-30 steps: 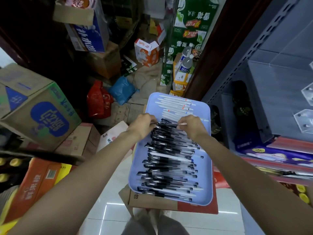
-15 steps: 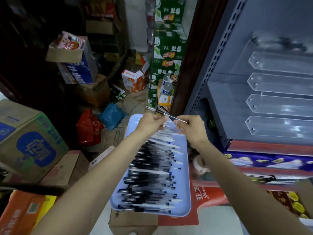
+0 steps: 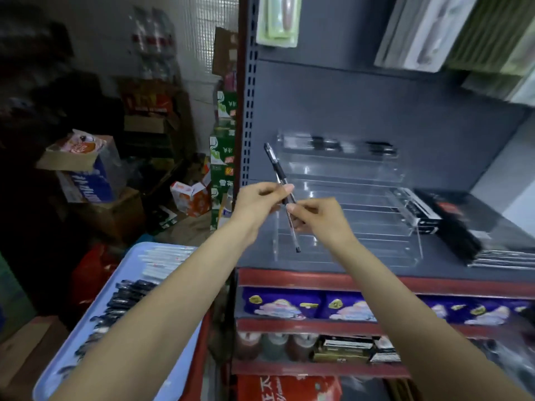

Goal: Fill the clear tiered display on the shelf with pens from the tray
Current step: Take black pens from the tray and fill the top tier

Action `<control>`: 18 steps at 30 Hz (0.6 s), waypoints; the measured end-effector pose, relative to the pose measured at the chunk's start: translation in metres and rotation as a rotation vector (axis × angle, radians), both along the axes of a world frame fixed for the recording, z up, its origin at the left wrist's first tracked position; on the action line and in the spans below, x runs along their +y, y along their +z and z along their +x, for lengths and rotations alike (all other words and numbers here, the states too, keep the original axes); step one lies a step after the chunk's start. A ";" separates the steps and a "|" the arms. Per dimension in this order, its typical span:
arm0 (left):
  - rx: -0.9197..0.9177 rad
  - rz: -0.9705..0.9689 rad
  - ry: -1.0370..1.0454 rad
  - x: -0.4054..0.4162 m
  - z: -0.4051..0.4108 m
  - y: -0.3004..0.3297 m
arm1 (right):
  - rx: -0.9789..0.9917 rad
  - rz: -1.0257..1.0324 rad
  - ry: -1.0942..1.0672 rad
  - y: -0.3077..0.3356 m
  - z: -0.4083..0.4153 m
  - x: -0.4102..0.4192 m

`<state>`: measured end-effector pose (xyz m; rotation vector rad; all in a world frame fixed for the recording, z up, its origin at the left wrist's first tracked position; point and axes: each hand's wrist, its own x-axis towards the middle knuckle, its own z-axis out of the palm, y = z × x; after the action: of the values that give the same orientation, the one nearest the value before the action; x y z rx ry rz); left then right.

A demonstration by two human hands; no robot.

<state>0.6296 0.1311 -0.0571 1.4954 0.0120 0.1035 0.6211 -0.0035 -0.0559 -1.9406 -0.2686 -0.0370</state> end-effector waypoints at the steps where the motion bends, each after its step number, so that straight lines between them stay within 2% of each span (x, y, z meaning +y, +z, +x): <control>1: -0.016 -0.001 -0.010 -0.017 0.000 0.008 | -0.012 -0.025 0.013 0.009 -0.001 -0.017; 5: -0.045 -0.019 -0.033 -0.073 0.006 0.033 | -0.016 -0.146 0.023 0.032 0.005 -0.081; 7: -0.104 0.073 -0.049 -0.090 0.015 0.043 | -0.059 -0.170 -0.047 0.042 0.018 -0.107; 8: -0.145 0.167 -0.062 -0.097 0.020 0.048 | -0.081 -0.123 -0.089 0.047 0.024 -0.120; 11: -0.260 0.610 -0.124 -0.113 0.037 0.058 | -0.110 0.067 -0.157 0.061 0.046 -0.149; 13: -0.292 0.770 -0.202 -0.123 0.050 0.063 | -0.108 0.166 -0.142 0.063 0.062 -0.163; 15: -0.330 0.820 -0.211 -0.130 0.069 0.069 | -0.102 0.164 -0.141 0.066 0.079 -0.175; 18: -0.391 0.776 -0.206 -0.139 0.096 0.078 | -0.117 0.084 -0.127 0.073 0.100 -0.192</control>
<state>0.7257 -0.0078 0.0208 2.2134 -0.5508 0.2523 0.7209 -0.1960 0.0169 -1.8725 -0.2176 -0.2416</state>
